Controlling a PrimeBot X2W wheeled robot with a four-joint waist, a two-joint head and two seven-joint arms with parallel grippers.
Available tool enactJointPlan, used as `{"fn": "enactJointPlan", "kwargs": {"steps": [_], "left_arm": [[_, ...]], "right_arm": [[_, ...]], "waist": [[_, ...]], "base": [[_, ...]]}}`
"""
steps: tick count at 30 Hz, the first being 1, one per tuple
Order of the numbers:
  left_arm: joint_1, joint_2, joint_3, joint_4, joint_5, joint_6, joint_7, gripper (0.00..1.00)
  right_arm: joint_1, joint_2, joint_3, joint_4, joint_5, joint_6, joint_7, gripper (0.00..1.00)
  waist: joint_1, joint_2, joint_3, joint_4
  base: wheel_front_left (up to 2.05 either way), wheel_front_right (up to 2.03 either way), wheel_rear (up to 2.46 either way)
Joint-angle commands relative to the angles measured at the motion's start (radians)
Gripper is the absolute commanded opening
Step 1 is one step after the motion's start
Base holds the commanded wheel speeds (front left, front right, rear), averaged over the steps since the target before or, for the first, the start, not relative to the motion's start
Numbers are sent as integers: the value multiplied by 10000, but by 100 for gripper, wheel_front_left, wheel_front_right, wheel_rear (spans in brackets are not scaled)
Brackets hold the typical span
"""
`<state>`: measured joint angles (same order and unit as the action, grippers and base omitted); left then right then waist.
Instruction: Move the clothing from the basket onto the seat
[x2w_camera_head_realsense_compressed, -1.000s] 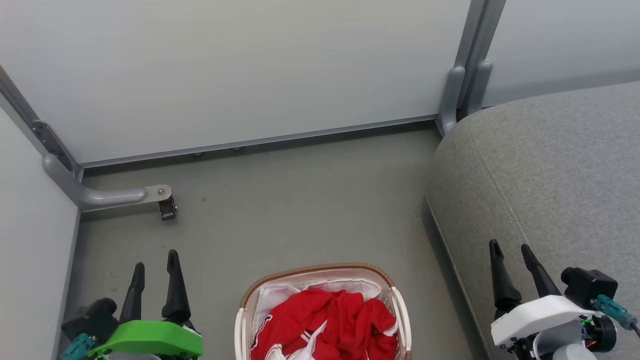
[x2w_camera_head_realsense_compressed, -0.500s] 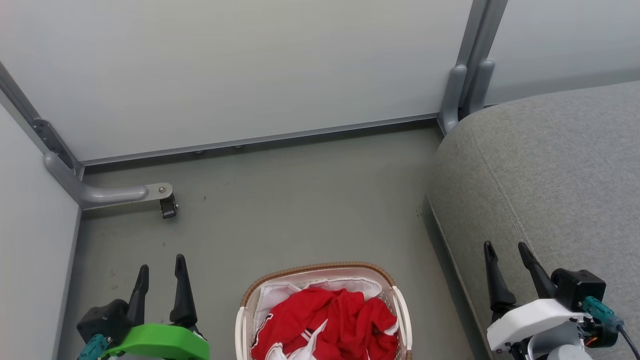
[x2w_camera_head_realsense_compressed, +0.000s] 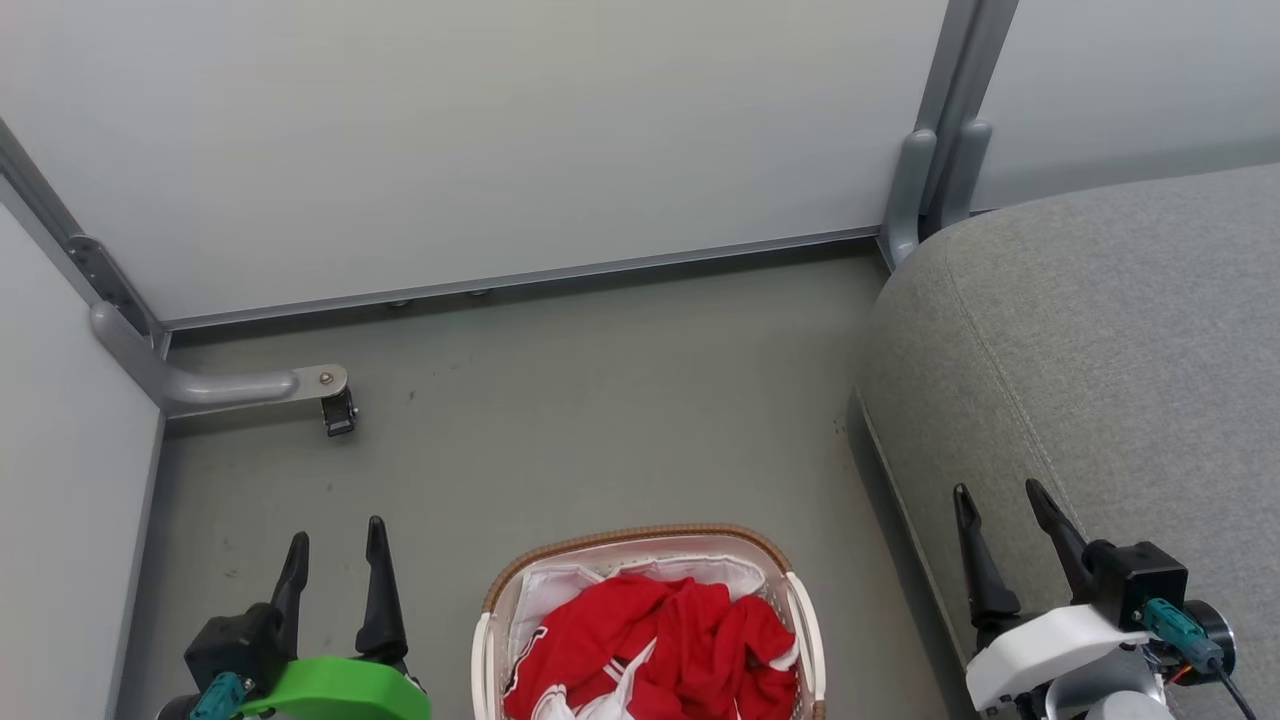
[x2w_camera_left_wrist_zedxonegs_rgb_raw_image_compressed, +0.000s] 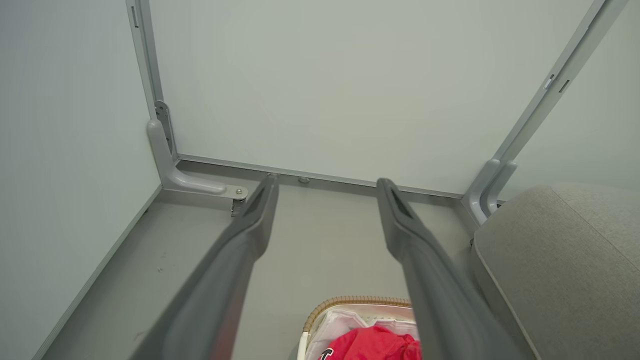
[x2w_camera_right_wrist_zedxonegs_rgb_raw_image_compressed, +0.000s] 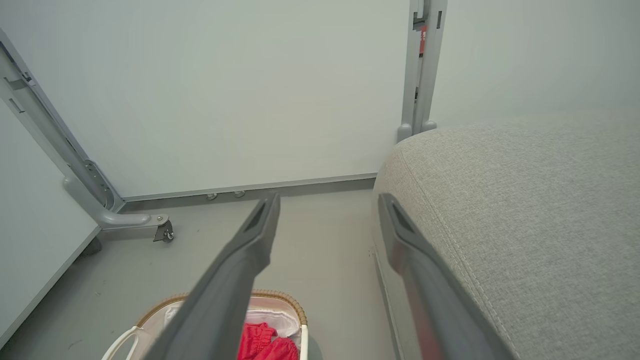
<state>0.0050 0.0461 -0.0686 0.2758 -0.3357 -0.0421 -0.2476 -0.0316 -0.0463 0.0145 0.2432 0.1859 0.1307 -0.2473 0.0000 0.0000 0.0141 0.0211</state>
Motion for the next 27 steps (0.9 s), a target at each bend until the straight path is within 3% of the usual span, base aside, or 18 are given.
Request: {"fn": "enactJointPlan", "kwargs": {"steps": [1,27], "left_arm": [[123,70,-38,30,217,59,-94,100],[154,72,-119,330,517,68,-172,100]], "right_arm": [[95,-62,14,-51,-224,0,-101,100],[135,-66,59,-80,-610,0,-195,100]], "waist": [[0,0,2,7],[0,0,27,56]], "base": [[0,0,0],[0,0,0]]}}
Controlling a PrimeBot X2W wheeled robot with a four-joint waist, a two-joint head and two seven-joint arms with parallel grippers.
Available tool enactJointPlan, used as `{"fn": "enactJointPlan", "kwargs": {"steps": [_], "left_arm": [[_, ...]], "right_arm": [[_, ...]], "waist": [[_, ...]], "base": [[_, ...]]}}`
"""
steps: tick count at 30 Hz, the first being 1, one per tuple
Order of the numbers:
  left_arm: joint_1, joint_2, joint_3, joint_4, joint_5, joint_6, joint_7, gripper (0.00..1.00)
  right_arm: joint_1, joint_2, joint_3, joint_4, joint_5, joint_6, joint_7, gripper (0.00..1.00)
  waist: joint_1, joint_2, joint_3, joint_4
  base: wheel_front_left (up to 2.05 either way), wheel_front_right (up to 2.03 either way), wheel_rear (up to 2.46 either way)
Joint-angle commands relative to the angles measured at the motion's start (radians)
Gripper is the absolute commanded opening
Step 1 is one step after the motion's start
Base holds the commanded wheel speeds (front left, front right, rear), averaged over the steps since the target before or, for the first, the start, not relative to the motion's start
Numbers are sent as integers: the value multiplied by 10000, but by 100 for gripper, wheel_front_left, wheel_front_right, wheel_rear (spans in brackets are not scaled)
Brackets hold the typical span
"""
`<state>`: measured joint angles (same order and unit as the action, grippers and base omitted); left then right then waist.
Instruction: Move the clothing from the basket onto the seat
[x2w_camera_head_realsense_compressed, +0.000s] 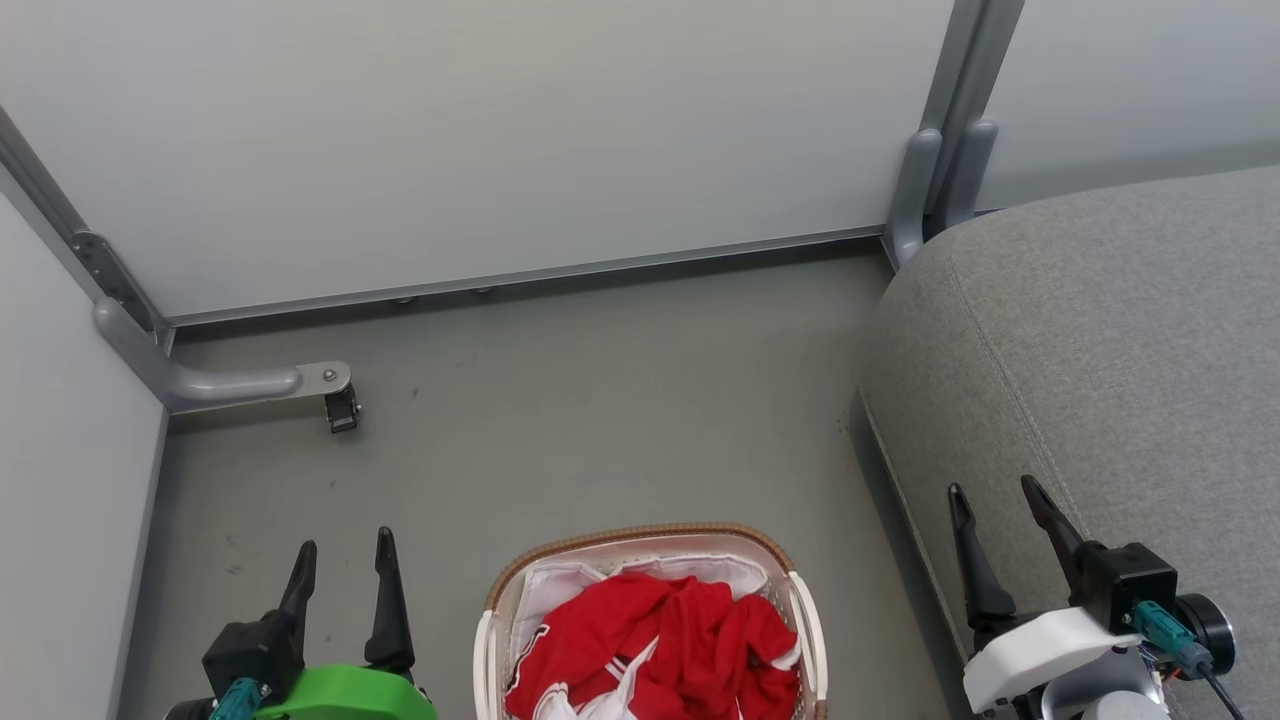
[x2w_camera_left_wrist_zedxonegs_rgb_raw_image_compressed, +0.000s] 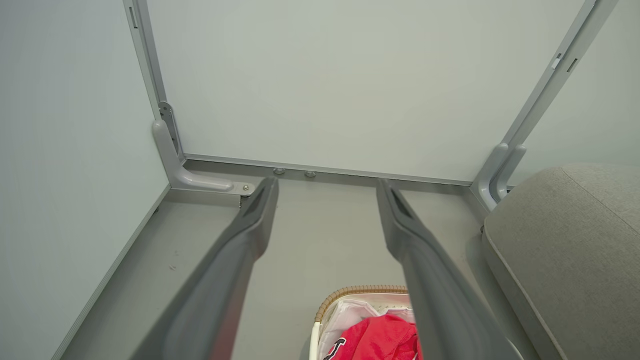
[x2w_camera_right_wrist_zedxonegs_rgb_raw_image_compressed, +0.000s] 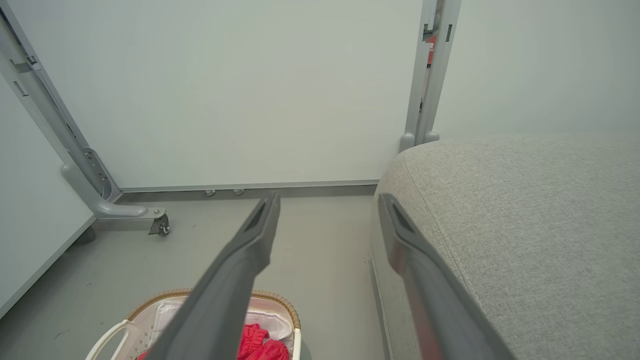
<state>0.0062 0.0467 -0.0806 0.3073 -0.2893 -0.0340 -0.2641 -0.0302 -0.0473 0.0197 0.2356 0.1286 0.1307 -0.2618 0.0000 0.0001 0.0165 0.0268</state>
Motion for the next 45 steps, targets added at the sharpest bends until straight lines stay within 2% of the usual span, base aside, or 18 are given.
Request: {"fn": "enactJointPlan", "kwargs": {"steps": [1,8,13,21,29,34,40,45], "left_arm": [[144,66,-5,18,55,-16,-7,100],[156,66,-73,35,123,-67,-7,100],[-127,65,-352,101,546,-203,-7,100],[-1656,60,-1140,998,1440,-520,-6,100],[-4145,68,-2584,3119,2152,-806,-1,100],[-5542,68,-3522,4972,2439,-886,-2,100],[-6795,71,-4286,7043,2430,-940,156,100],[-7521,88,-4545,8118,2522,-955,122,100]], "right_arm": [[125,-57,11,-10,-35,0,-49,100],[167,-57,40,-49,-39,0,-49,100],[37,-57,124,-170,-96,0,-49,100],[-689,-54,66,-643,-162,0,-48,100],[-1981,-46,-149,-1330,-16,-1,-37,100],[-2545,-39,-207,-1711,173,-1,-37,100],[-2906,-39,-19,-2108,549,-3,-37,100],[-3139,-34,161,-2381,807,-3,-37,100]], "waist": [[0,-1,7,-1],[0,-1,46,-18],[0,-1,287,-154],[0,-1,1634,-617],[0,-1,3927,-1433],[0,-1,5232,-2011],[0,-1,6424,-2636],[0,-1,7213,-3041]], "base": [[0,0,0],[0,0,0],[0,0,0],[0,0,0],[0,0,0],[0,0,0],[0,0,0],[0,0,0]]}}
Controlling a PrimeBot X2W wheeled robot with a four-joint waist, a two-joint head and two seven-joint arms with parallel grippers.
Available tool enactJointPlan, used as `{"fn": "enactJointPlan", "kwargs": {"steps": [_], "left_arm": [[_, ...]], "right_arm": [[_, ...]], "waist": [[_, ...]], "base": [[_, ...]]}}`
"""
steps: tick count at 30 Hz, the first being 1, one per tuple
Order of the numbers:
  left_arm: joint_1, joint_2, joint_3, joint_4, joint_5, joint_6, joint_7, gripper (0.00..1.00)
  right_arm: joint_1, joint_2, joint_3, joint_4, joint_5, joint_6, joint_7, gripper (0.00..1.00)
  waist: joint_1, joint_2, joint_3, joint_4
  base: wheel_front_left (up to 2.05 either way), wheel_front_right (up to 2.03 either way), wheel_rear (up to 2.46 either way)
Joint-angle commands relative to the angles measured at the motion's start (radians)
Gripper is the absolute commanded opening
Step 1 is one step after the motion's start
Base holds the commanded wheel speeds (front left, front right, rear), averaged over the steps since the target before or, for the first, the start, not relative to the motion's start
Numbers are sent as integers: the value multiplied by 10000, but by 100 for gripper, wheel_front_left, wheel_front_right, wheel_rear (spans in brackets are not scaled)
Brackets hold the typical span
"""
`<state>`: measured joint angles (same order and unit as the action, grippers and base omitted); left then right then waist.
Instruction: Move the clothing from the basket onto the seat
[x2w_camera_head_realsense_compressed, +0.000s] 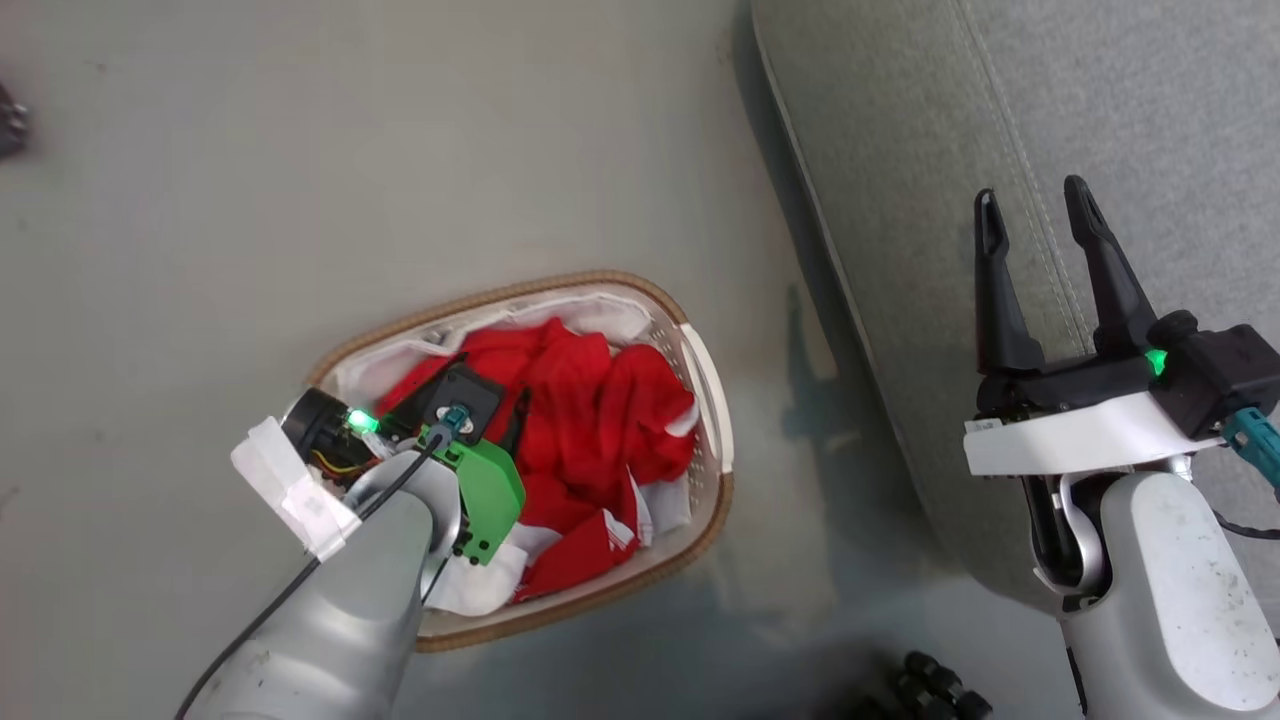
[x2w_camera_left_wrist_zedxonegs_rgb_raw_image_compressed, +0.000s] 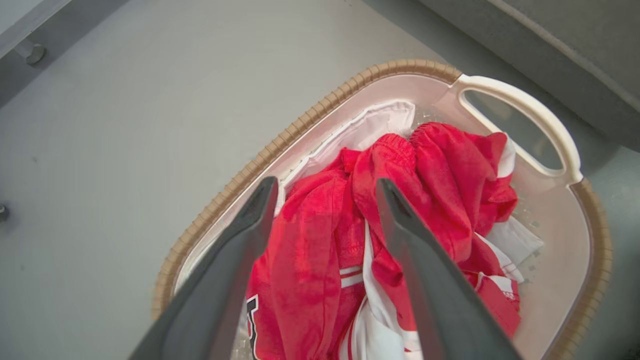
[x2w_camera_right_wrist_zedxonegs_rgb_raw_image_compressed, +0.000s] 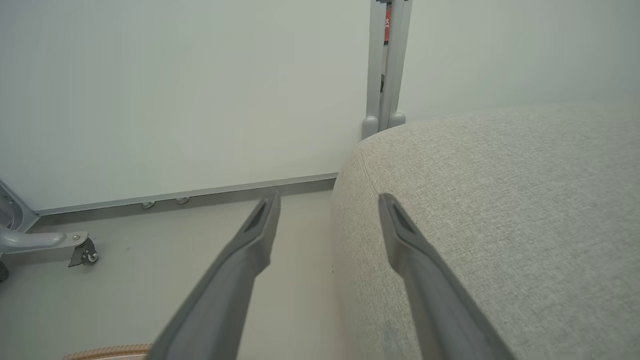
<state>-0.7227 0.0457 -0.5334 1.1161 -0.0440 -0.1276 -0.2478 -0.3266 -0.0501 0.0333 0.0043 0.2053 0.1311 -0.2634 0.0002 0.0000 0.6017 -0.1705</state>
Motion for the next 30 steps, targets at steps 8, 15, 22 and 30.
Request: {"fn": "enactJointPlan", "kwargs": {"steps": [8,15,22,30], "left_arm": [[-1004,137,-427,760,62,-32,-127,100],[-1273,182,-898,1080,-211,-38,-171,100],[-1341,143,-1431,1047,-616,-39,-175,2],[-687,225,-1686,-340,-1238,-39,-177,0]], "right_arm": [[-464,-5,287,-422,145,-6,-22,100],[-548,-10,433,-632,328,-6,-22,100],[-544,-10,415,-647,324,-8,-22,100],[-426,-14,273,-362,98,-8,-21,100]], "waist": [[-2,0,2186,-1410],[-2,0,2454,-1540],[-2,0,2465,-1551],[-2,0,1842,-1130]], "base": [[0,0,0],[0,0,0],[0,0,0],[0,0,0]]}}
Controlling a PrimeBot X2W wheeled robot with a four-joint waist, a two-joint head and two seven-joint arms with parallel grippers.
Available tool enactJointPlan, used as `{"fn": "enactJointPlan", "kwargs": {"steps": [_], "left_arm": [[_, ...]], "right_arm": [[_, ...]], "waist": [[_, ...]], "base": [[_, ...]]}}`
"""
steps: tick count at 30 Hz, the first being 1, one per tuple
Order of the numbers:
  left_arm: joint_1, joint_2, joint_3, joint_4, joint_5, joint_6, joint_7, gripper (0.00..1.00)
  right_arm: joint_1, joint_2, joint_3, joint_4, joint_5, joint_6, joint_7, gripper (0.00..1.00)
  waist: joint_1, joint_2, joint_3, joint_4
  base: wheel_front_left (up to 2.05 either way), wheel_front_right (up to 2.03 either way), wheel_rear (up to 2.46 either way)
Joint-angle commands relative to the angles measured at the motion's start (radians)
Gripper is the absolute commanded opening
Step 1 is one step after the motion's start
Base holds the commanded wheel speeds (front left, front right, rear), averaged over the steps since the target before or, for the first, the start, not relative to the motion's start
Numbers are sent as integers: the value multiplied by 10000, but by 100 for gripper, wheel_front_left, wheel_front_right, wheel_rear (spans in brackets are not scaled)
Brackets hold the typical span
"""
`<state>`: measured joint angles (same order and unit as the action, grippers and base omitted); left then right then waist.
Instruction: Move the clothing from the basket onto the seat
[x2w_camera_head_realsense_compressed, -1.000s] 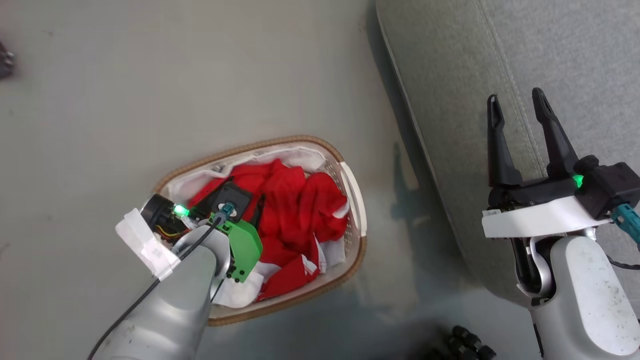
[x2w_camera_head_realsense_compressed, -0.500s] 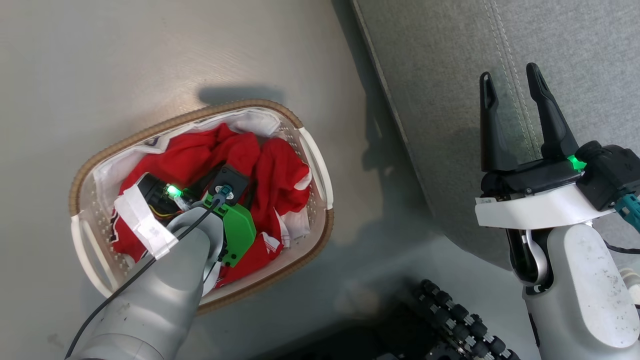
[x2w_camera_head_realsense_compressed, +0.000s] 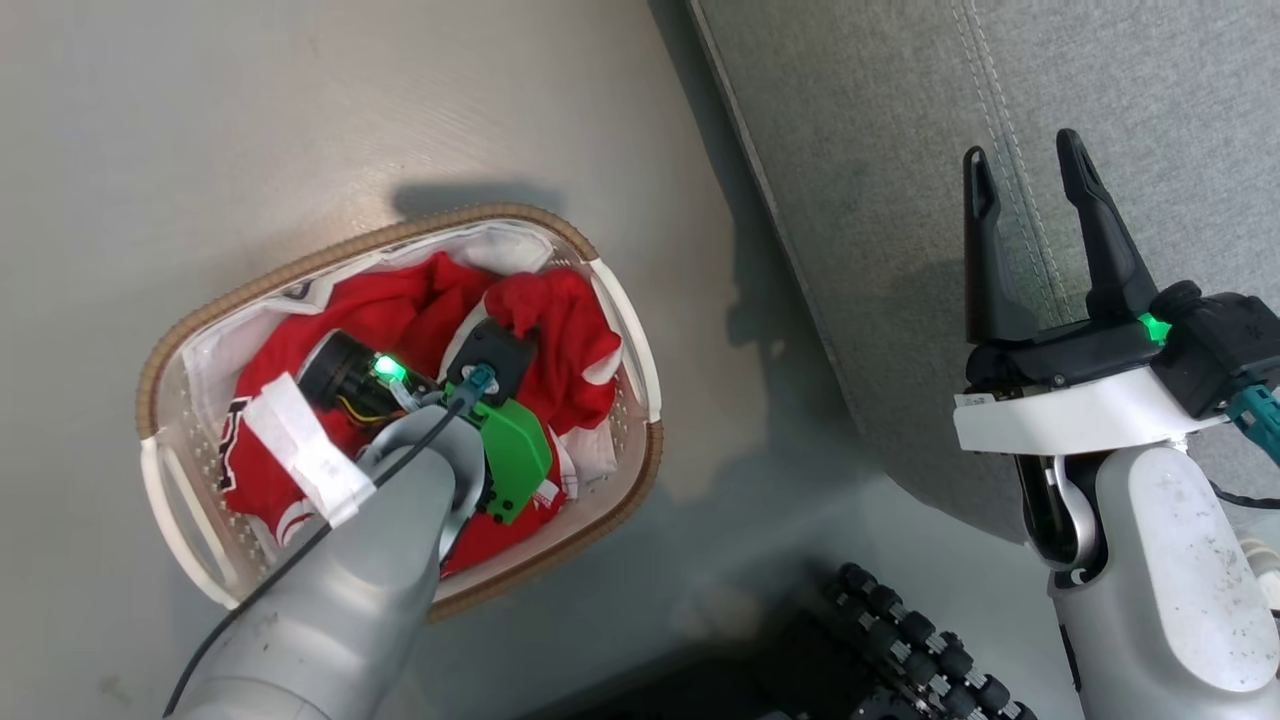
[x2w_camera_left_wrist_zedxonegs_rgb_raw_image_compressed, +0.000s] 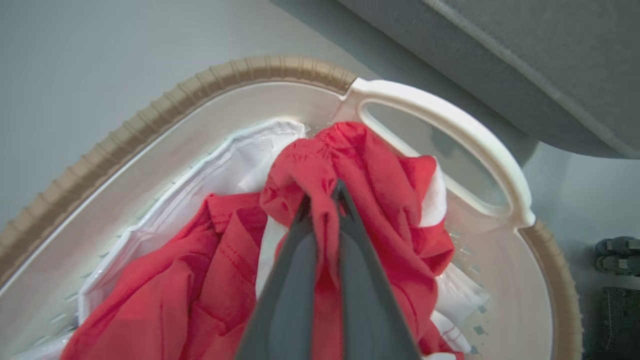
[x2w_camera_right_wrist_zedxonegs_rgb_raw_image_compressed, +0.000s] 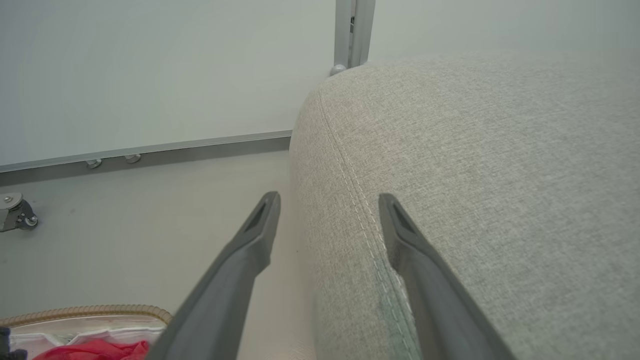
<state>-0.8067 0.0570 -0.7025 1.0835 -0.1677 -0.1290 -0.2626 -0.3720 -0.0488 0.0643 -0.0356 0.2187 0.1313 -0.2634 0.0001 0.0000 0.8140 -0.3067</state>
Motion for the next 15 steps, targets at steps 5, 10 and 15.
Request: {"fn": "enactJointPlan", "kwargs": {"steps": [5,10,15], "left_arm": [[813,302,67,-1089,-271,-26,-33,0],[1558,498,286,-2206,-308,-26,-34,0],[2302,727,511,-3407,-366,-26,-36,0]], "right_arm": [[213,-29,-126,268,-363,-10,-21,100],[576,-36,-214,567,-791,-10,-21,100],[1075,-37,-280,898,-1227,-10,-21,100]], "waist": [[-1,0,-1178,724],[-1,0,-2446,1284],[-1,0,-3851,1785]], "base": [[0,0,0],[0,0,0],[0,0,0]]}}
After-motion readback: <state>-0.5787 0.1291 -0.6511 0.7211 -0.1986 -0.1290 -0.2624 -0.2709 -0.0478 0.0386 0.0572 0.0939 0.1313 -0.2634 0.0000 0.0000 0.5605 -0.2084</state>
